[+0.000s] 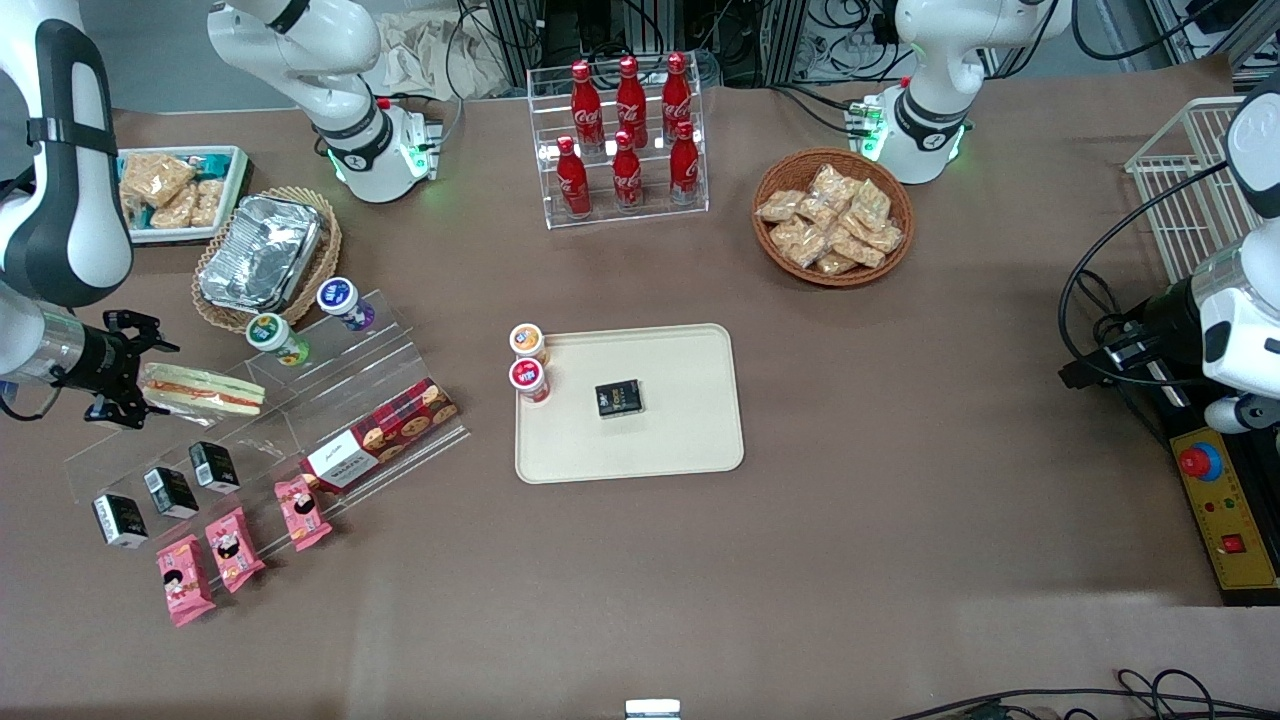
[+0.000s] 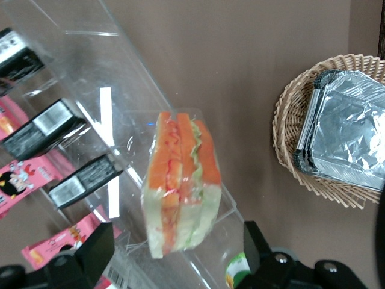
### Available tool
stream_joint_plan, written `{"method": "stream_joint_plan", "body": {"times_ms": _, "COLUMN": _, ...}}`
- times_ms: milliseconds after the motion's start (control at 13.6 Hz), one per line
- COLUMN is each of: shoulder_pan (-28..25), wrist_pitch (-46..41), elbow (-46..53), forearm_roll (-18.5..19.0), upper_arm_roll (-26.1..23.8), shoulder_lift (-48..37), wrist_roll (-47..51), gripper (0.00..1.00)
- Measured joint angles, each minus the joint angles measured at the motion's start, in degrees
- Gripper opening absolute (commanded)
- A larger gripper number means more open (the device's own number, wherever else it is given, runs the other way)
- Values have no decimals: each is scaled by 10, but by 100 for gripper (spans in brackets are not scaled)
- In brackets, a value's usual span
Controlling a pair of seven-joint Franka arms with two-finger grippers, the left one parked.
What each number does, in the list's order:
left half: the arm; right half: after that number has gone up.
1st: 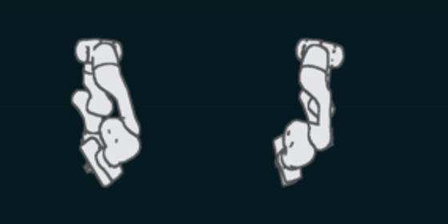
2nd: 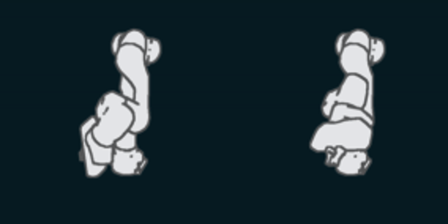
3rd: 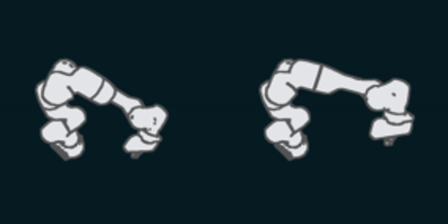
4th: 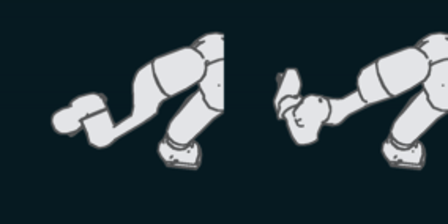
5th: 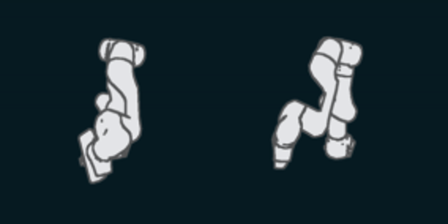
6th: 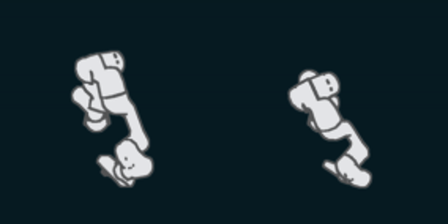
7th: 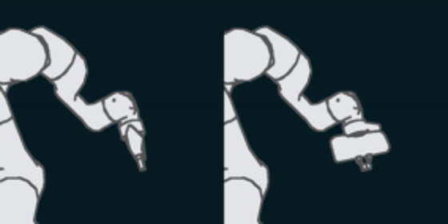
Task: Place sandwich on tray
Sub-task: 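Lower the open right gripper around the wrapped sandwich, then close the right gripper on the sandwich and lift it from the rack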
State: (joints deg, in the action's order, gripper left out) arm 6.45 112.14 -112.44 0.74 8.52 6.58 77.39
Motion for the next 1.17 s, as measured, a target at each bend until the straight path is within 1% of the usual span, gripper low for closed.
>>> {"method": "stream_joint_plan", "body": {"times_ms": 147, "shoulder_pan": 7, "wrist_pitch": 9, "elbow": -8, "forearm_roll": 0, "upper_arm_roll": 0, "shoulder_lift": 0, "wrist_roll": 0, "gripper": 92}}
{"method": "stream_joint_plan", "body": {"times_ms": 293, "shoulder_pan": 16, "wrist_pitch": 17, "elbow": -12, "forearm_roll": -1, "upper_arm_roll": 1, "shoulder_lift": 0, "wrist_roll": 0, "gripper": 68}}
{"method": "stream_joint_plan", "body": {"times_ms": 367, "shoulder_pan": 20, "wrist_pitch": 20, "elbow": -14, "forearm_roll": -4, "upper_arm_roll": 1, "shoulder_lift": 0, "wrist_roll": 0, "gripper": 59}}
{"method": "stream_joint_plan", "body": {"times_ms": 513, "shoulder_pan": 22, "wrist_pitch": 27, "elbow": -16, "forearm_roll": -21, "upper_arm_roll": 1, "shoulder_lift": 0, "wrist_roll": 1, "gripper": 56}}
{"method": "stream_joint_plan", "body": {"times_ms": 587, "shoulder_pan": 22, "wrist_pitch": 32, "elbow": -17, "forearm_roll": -27, "upper_arm_roll": 1, "shoulder_lift": 0, "wrist_roll": 2, "gripper": 44}}
{"method": "stream_joint_plan", "body": {"times_ms": 660, "shoulder_pan": 23, "wrist_pitch": 36, "elbow": -18, "forearm_roll": -33, "upper_arm_roll": 1, "shoulder_lift": 0, "wrist_roll": 2, "gripper": 35}}
{"method": "stream_joint_plan", "body": {"times_ms": 733, "shoulder_pan": 25, "wrist_pitch": 39, "elbow": -18, "forearm_roll": -42, "upper_arm_roll": 1, "shoulder_lift": 0, "wrist_roll": 2, "gripper": 33}}
{"method": "stream_joint_plan", "body": {"times_ms": 807, "shoulder_pan": 27, "wrist_pitch": 42, "elbow": -18, "forearm_roll": -53, "upper_arm_roll": 1, "shoulder_lift": 0, "wrist_roll": 2, "gripper": 25}}
{"method": "stream_joint_plan", "body": {"times_ms": 880, "shoulder_pan": 28, "wrist_pitch": 45, "elbow": -18, "forearm_roll": -61, "upper_arm_roll": 1, "shoulder_lift": -1, "wrist_roll": 2, "gripper": 22}}
{"method": "stream_joint_plan", "body": {"times_ms": 953, "shoulder_pan": 28, "wrist_pitch": 46, "elbow": -18, "forearm_roll": -64, "upper_arm_roll": 1, "shoulder_lift": -2, "wrist_roll": 2, "gripper": 17}}
{"method": "stream_joint_plan", "body": {"times_ms": 1173, "shoulder_pan": 28, "wrist_pitch": 47, "elbow": -14, "forearm_roll": -64, "upper_arm_roll": 0, "shoulder_lift": -12, "wrist_roll": 1, "gripper": 16}}
